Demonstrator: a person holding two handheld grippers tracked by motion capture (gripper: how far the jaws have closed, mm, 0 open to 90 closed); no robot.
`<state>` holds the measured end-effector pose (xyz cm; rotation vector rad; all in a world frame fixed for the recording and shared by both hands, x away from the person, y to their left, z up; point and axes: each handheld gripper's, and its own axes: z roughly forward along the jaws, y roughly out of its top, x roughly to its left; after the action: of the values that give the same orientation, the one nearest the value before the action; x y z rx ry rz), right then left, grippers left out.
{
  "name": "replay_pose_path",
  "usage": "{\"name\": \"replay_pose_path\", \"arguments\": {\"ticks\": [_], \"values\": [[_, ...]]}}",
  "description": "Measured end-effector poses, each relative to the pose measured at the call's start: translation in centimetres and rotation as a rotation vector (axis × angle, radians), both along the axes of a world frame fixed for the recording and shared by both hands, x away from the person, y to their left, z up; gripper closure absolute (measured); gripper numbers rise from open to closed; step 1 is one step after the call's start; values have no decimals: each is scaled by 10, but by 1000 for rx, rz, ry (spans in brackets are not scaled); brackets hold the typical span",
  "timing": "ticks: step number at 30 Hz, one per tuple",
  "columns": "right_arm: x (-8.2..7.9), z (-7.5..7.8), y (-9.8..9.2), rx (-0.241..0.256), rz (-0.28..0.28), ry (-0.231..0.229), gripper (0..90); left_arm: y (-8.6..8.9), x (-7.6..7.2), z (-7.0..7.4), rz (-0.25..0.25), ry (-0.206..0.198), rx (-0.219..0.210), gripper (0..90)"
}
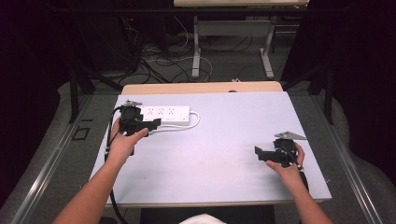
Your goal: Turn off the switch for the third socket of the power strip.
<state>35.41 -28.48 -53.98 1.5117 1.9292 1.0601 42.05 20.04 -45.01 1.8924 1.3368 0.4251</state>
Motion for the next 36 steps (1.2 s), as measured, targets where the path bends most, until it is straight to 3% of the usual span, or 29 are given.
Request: {"name": "replay_pose_path", "arguments": {"ticks": [17, 21, 26, 36], "values": [[1, -1, 0, 13, -2, 11, 6, 4, 19, 16, 36, 25, -30, 242], [1, -2, 0, 15, -5, 13, 7, 4, 28, 19, 42, 47, -26, 252], [1, -2, 0, 17, -5, 15, 8, 3, 34, 19, 53, 57, -33, 286], [1, -2, -1, 15, -4, 14, 10, -1, 51, 11, 71, 83, 1, 343]]}}
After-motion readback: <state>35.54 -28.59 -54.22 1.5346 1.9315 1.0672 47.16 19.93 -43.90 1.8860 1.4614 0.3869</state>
